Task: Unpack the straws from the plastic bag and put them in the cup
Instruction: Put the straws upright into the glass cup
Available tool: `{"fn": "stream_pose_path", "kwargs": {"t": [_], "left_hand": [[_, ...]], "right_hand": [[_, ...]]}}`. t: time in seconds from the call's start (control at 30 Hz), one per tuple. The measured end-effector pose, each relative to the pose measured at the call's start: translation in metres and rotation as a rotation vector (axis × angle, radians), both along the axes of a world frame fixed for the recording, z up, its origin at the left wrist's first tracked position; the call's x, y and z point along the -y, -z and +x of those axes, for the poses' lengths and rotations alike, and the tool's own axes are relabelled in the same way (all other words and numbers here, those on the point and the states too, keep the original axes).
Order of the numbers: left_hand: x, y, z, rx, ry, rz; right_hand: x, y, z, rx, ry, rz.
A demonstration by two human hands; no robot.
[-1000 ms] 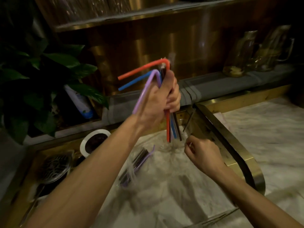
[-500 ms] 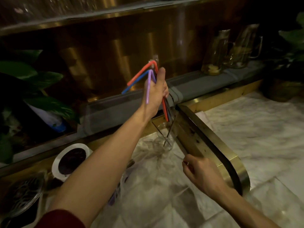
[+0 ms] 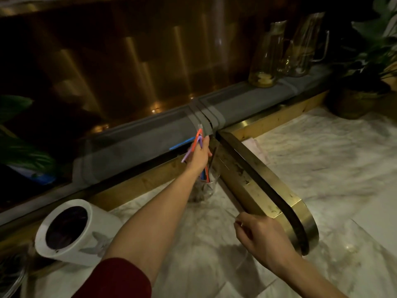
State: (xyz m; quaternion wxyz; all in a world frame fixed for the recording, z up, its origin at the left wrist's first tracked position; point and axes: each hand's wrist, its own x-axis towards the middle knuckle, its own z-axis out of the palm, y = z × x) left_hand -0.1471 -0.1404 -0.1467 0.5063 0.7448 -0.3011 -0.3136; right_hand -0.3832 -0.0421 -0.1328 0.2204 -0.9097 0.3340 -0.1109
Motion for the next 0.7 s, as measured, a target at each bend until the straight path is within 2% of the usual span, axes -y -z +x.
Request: {"fn": "stream_pose_path", "kwargs": {"t": [0.2,0.33,0.47,0.7], "left_hand": [[0.001,0.012,0.008,-0.025,0.139,0.117],[-0.002,0.010,0.015,0.033,0.251,0.241],[-0.005,-0.001,0.019,0.026,0.300,0.329],[-0.010,-0.016,0.016,-0.024,0.264,0.438]], "right_hand": [[0.002,0.000,0.001,-0.012,-0.011,0.016],[0.004,-0.001,0.005,-0.002,-0.013,-0.010],[0.004,-0.003,0.007,0.009,-0.031,-0.029],[0.004,-0.004,0.010,0.037,-0.039,-0.064]]}}
